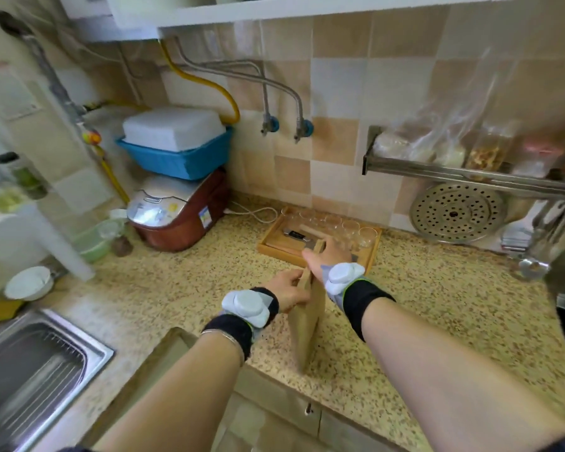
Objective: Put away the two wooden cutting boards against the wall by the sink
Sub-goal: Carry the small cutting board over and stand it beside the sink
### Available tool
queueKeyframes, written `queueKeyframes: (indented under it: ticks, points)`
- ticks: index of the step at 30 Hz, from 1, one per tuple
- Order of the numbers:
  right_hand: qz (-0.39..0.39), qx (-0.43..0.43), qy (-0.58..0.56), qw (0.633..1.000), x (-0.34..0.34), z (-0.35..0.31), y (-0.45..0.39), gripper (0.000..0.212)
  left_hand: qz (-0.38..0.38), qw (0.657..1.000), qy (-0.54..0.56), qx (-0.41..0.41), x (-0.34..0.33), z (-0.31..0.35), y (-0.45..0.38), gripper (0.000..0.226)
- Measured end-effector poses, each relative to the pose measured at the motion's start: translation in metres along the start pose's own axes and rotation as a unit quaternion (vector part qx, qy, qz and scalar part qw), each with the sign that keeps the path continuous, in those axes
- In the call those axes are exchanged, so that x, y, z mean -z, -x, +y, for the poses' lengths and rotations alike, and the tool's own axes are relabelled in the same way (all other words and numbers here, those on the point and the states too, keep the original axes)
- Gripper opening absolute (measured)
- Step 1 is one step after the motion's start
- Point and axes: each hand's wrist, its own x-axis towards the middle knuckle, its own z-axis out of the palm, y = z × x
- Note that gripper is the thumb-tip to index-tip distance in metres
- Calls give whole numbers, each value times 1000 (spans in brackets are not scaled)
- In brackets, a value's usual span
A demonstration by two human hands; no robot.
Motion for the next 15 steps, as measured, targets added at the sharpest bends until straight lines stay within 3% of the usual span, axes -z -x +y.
queueKeyframes:
  ticks: [2, 5, 10, 15]
  points:
    - [2, 7, 15, 1000, -2, 2, -4, 73, 6, 999, -27, 26, 3, 1, 0, 54]
    - [9, -11, -95, 995, -5, 5, -4, 57, 48, 997, 9, 60, 4, -9, 2, 55]
    - [-18, -21, -124, 992, -6, 11, 0, 104, 138, 980, 102, 100, 1, -36, 10, 42]
    - [-55, 17, -109, 992, -12, 16, 8, 93, 231, 953, 135, 146, -12, -55, 19, 70]
